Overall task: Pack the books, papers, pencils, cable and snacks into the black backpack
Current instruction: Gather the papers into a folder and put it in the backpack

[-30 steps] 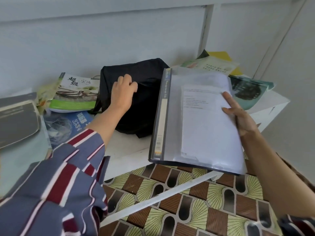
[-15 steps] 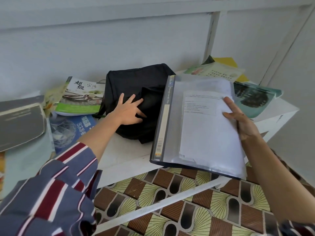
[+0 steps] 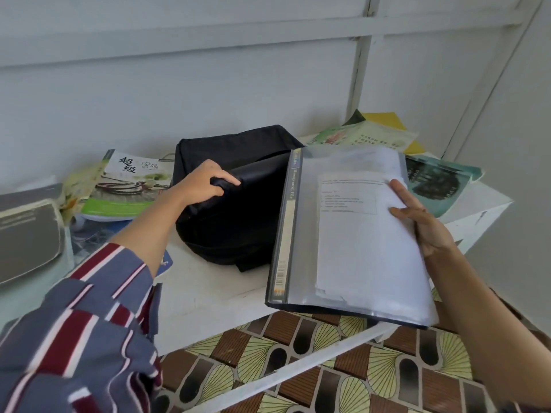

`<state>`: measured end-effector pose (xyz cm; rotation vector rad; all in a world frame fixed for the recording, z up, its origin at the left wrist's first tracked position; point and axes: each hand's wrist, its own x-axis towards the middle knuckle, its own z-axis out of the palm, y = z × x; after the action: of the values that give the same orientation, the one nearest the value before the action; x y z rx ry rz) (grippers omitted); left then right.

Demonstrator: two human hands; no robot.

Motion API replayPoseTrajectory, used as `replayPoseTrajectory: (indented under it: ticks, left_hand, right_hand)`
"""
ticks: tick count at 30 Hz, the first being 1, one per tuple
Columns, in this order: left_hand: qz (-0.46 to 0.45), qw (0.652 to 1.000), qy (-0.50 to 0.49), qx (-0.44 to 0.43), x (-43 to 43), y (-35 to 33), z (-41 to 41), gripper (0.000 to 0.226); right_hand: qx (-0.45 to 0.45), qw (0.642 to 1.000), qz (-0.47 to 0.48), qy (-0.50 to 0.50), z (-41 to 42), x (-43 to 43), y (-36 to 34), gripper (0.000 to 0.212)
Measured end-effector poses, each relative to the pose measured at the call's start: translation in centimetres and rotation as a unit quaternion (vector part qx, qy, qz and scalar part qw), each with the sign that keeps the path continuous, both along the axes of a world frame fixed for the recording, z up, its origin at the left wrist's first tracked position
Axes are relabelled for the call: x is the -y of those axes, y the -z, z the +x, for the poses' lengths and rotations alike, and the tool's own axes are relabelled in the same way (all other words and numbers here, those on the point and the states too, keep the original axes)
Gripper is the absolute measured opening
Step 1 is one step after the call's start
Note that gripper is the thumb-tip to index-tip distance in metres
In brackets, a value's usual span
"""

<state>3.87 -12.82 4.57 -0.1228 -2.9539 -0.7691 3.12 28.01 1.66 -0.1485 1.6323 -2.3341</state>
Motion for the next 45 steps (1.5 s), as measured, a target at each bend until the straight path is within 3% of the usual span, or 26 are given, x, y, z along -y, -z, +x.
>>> replayPoseTrajectory:
  ticks: [6,10,13,16,24,29,33,39,45]
  left_hand:
    - [0.092,0.994,-0.016,0.063,1.9,-0.3,-1.9,0.045]
    - [-0.017,0.995,-0.088,0.036,3.0,1.2,-3.4,0.050]
    - [-0.109,0.982,-0.135,-0.077,1.8,2.4,-3.5,0.035]
    - [-0.124,0.975,-0.055,-0.173,1.4,3.5,-3.0,0.034]
    - [-0.221,0.968,0.063,-0.101,2.3,4.3,-1.5,0.015]
    - [-0.205,0.976,0.073,-0.006,2.4,4.1,-1.0,0.031]
    - [-0.188,0.979,0.074,0.006,2.3,3.8,-1.0,0.036]
    - [-0.216,0.972,0.093,0.000,1.9,3.6,-0.9,0.015]
    - [-0.220,0.970,0.106,-0.005,2.2,4.2,-1.1,0.029]
  right_hand:
    - [0.010,0.999,-0.043,-0.018,-0.3,2.2,-0.3,0.051]
    - [0.027,0.999,-0.034,-0.027,-0.4,3.7,0.5,0.065]
    - [0.046,0.999,-0.012,-0.016,-0.4,4.4,1.4,0.055]
    - [0.059,0.998,0.013,-0.008,-0.4,4.5,2.0,0.054]
    - [0.072,0.997,0.030,-0.006,-0.7,4.3,2.2,0.055]
    - [0.072,0.997,0.024,-0.017,-0.9,4.1,2.1,0.051]
    - [0.070,0.997,0.025,-0.013,-0.9,3.8,2.1,0.049]
    - [0.068,0.997,0.034,-0.005,-0.7,3.6,1.9,0.050]
    - [0.060,0.998,0.034,-0.006,-0.6,3.3,1.6,0.052]
